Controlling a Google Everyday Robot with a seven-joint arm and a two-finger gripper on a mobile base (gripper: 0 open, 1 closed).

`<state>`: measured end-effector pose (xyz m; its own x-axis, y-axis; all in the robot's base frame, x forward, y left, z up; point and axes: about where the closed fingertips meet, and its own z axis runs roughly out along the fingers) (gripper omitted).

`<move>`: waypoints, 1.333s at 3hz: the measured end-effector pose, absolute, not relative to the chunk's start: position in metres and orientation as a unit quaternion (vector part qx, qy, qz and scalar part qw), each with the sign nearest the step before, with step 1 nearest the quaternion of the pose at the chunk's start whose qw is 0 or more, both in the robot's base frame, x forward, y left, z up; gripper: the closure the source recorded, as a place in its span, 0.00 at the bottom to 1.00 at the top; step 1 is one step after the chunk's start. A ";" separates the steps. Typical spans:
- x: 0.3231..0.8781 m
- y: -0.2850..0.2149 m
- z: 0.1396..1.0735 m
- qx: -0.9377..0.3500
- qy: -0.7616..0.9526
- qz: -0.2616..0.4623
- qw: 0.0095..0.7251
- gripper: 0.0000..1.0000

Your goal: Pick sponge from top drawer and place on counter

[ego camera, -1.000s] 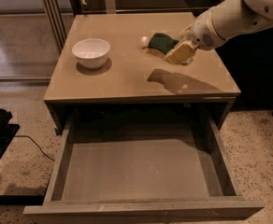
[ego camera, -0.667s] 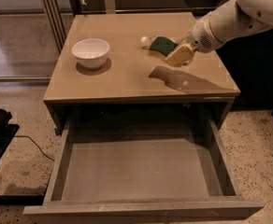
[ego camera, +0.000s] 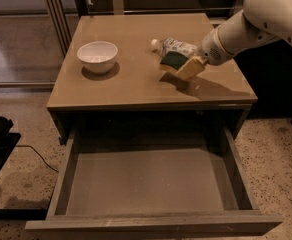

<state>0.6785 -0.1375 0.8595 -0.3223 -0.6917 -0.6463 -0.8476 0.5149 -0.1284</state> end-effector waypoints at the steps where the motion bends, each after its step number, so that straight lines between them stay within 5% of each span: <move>1: 0.680 -0.136 0.852 -0.480 0.808 0.118 0.321 1.00; 2: 0.681 -0.134 0.840 -0.481 0.812 0.121 0.308 1.00; 4: 0.681 -0.134 0.840 -0.481 0.812 0.121 0.308 0.58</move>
Offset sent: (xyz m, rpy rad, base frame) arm 0.0034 0.0014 -0.0292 -0.0320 0.0702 0.0028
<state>0.6812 -0.1339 0.8399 -0.3473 -0.7066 -0.6165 -0.8556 0.5079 -0.1001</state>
